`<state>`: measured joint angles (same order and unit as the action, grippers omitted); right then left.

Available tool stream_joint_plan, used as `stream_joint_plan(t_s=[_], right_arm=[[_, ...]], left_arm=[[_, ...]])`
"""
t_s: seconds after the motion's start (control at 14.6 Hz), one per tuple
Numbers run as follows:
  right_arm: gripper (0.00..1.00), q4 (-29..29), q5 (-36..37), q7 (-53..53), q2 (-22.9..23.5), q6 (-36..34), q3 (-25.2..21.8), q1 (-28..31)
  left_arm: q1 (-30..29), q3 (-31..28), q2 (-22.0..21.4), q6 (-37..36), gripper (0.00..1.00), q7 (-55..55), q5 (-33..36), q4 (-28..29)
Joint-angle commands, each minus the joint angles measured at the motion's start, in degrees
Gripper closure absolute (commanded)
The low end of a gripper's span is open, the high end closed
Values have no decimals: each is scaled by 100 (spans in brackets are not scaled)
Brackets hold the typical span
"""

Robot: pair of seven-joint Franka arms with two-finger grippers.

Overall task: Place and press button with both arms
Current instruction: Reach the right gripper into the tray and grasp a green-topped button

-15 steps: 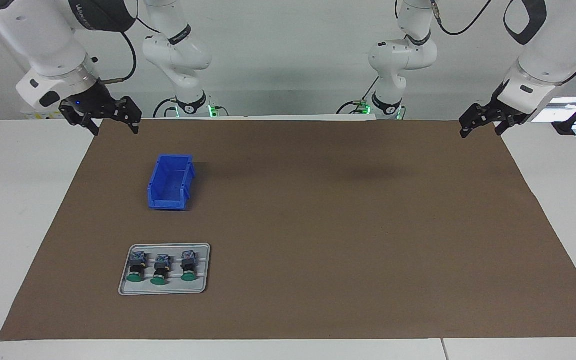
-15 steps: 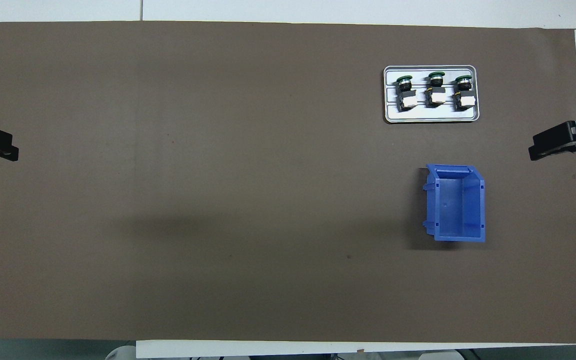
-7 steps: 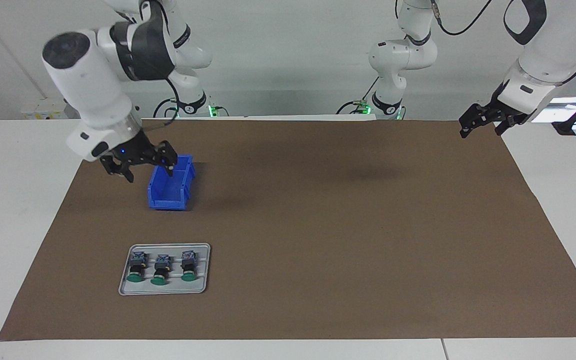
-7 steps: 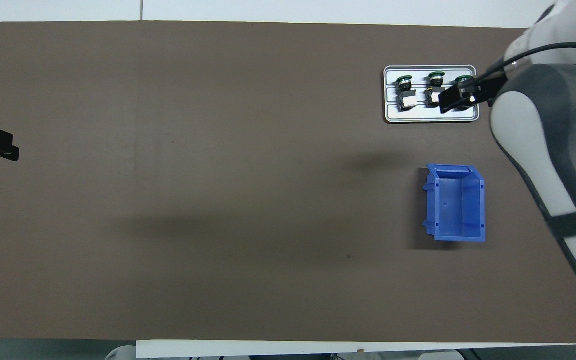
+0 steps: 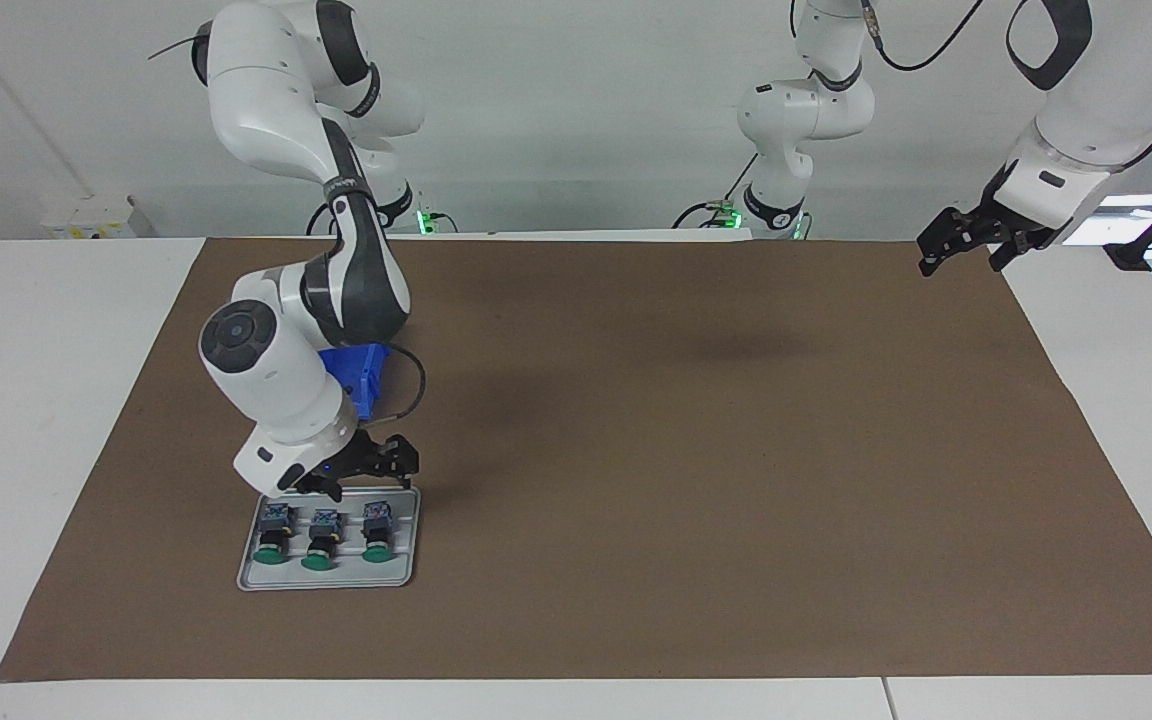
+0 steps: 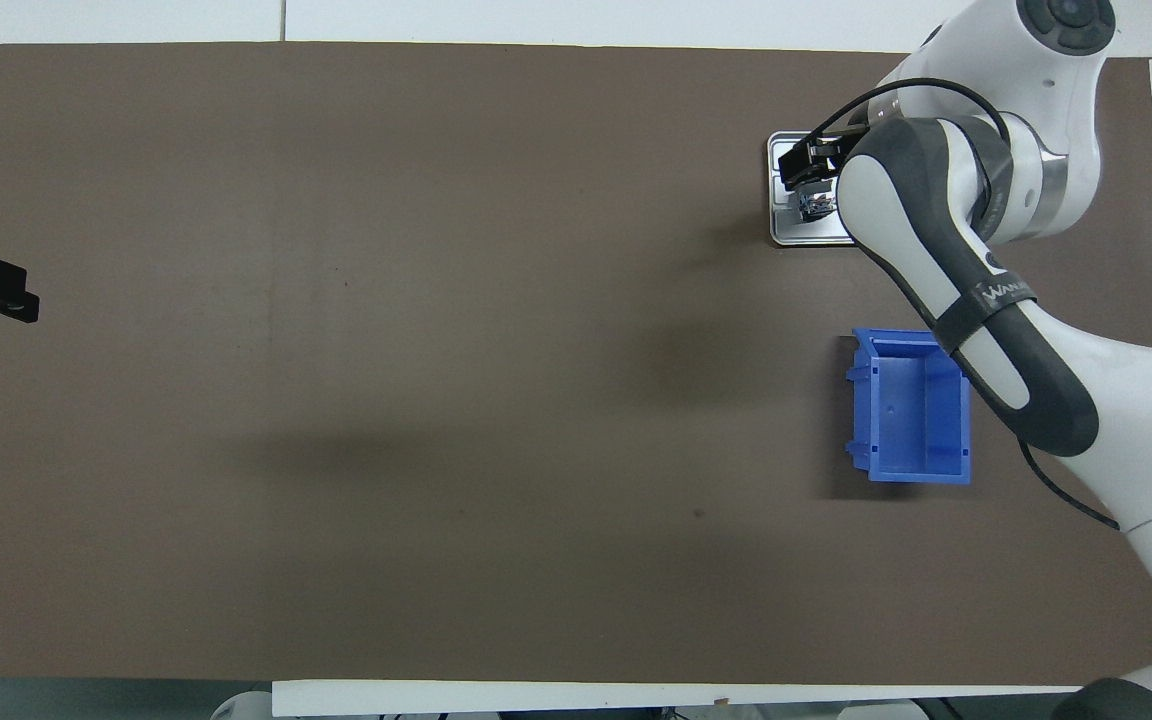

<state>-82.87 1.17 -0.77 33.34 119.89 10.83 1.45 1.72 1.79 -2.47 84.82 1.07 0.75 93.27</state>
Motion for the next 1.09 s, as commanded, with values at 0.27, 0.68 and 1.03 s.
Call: stream_joint_plan(t_s=[0.27, 0.68, 1.03], right_arm=[[8, -115, 542, 103, 287, 543, 24, 31], [19, -379, 551, 104, 393, 843, 24, 31], [70, -467, 586, 112, 367, 790, 15, 40]], left_arm=[[-22, 58, -122, -27, 0, -28, 92, 122], [-66, 49, -122, -36, 0, -28, 92, 122], [-66, 49, -131, -45, 0, -10, 92, 122]])
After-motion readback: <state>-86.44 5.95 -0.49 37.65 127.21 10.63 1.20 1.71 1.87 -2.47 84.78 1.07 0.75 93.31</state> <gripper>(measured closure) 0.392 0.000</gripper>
